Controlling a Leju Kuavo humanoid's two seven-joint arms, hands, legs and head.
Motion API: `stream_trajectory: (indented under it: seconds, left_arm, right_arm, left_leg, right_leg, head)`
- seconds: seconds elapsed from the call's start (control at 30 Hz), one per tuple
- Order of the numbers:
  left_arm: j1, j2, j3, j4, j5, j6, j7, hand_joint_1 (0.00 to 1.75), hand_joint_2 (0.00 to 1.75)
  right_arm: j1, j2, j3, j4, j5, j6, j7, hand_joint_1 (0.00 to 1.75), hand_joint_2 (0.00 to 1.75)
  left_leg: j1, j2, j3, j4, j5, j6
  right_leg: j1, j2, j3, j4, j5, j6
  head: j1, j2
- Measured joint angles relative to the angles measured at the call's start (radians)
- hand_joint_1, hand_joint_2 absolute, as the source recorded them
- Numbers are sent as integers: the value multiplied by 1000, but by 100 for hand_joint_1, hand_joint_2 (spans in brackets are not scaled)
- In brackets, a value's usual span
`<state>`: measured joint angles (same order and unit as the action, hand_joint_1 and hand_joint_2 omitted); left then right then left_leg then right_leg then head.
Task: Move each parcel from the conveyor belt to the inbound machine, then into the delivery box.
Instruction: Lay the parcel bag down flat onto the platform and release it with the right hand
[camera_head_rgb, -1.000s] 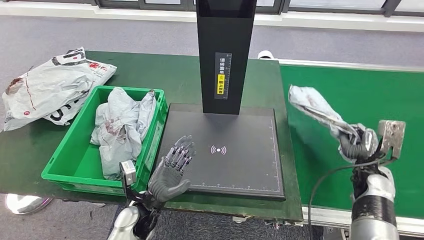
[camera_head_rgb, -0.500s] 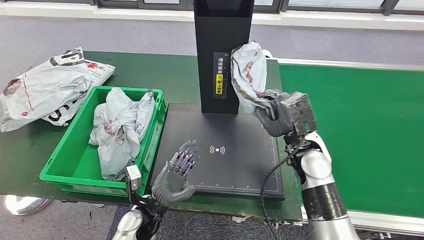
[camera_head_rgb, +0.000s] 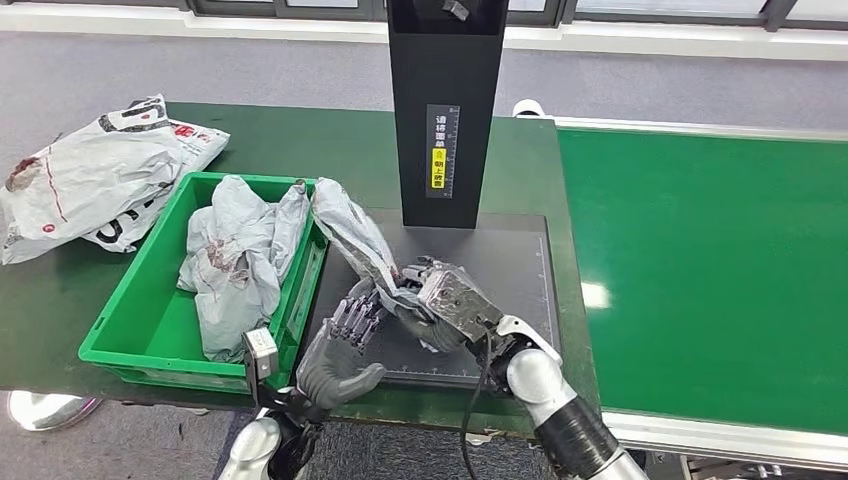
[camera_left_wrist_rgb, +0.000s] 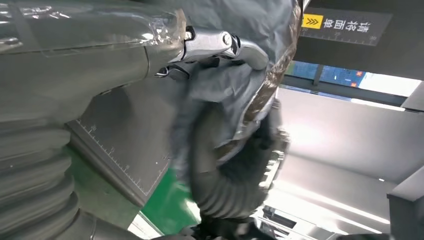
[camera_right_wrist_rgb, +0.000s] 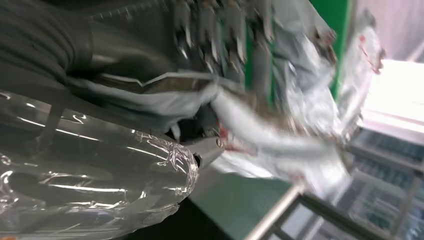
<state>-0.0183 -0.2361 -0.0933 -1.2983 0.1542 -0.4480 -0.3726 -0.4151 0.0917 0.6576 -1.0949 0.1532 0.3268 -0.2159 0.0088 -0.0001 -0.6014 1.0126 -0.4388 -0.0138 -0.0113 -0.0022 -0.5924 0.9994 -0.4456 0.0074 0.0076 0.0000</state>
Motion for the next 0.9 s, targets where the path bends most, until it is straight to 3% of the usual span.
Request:
stream_trajectory:
  seconds: [0.63,0.77,0.9]
  left_arm:
    - [15,12,33,-35,-22,20,13,0,175]
    - [23,18,32,-53,-123,94,13,0,175]
    - [42,24,27,-87,-356,226,45,0,175]
  right_arm:
    - [5,-12,53,118,-28,-43,-43,0,175]
    - [44,-49,21,83,-37,-73,-60,0,175]
    - [119,-86,-110,-46,-39,-103,-69,0,175]
  left_leg:
    - [0,0,0,0,0,0]
    - [0,-1,0,0,0,0]
    - [-1,-2,-1,0,0,0]
  right_leg:
    - [0,0,-1,0,0,0]
    - [0,-1,0,-1,0,0]
    - [-1,-1,-1,-1,0,0]
  head:
    - [0,0]
    - [0,0]
    - [0,0]
